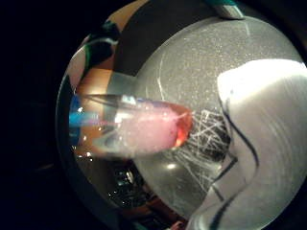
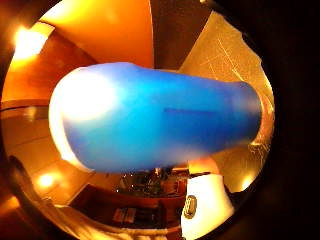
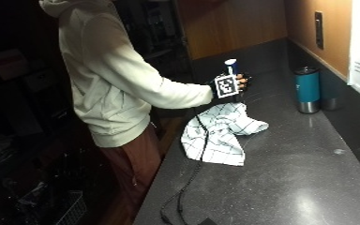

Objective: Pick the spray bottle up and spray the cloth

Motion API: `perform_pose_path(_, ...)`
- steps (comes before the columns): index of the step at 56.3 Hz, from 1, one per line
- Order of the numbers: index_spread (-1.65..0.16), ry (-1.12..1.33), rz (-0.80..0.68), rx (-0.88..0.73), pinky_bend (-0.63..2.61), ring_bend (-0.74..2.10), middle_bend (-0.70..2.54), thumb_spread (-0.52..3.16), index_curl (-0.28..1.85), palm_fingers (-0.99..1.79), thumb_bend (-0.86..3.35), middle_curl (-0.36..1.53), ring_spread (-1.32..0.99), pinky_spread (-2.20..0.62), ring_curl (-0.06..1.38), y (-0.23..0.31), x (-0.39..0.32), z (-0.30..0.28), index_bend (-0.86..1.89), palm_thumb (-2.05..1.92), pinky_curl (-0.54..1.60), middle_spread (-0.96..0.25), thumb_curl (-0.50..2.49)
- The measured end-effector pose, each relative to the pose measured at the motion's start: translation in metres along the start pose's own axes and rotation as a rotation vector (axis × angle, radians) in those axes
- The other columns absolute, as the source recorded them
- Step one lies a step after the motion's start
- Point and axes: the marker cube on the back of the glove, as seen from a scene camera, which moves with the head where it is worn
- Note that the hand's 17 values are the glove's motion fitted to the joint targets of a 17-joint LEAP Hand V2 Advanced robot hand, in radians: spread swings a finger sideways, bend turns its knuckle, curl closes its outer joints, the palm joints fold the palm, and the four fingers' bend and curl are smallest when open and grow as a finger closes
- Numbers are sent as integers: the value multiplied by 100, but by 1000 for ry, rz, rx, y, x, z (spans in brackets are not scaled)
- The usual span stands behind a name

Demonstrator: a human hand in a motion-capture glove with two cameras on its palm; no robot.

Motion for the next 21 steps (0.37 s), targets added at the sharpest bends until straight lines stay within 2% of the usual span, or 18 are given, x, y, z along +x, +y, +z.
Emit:
perform_pose_path(6, -34, 48, -22, 9, 42, 34, 14, 81, 24, 30, -6, 38, -11, 5, 38, 3, 6, -15, 8, 75, 41, -6, 39)
perform_pose_path(11, -35, -38, -19, -171, 44, 37, 16, 82, 23, 27, -4, 36, -10, 7, 37, 31, -6, -39, 10, 73, 40, -5, 39)
perform_pose_path(16, -35, 95, -40, -87, 46, 38, 17, 83, 22, 26, -4, 35, -9, 9, 36, 22, 7, -55, 12, 71, 39, -4, 38)
perform_pose_path(21, -35, -78, -50, -118, 47, 39, 18, 84, 22, 26, -3, 34, -8, 10, 36, 30, -22, -67, 13, 71, 39, -4, 38)
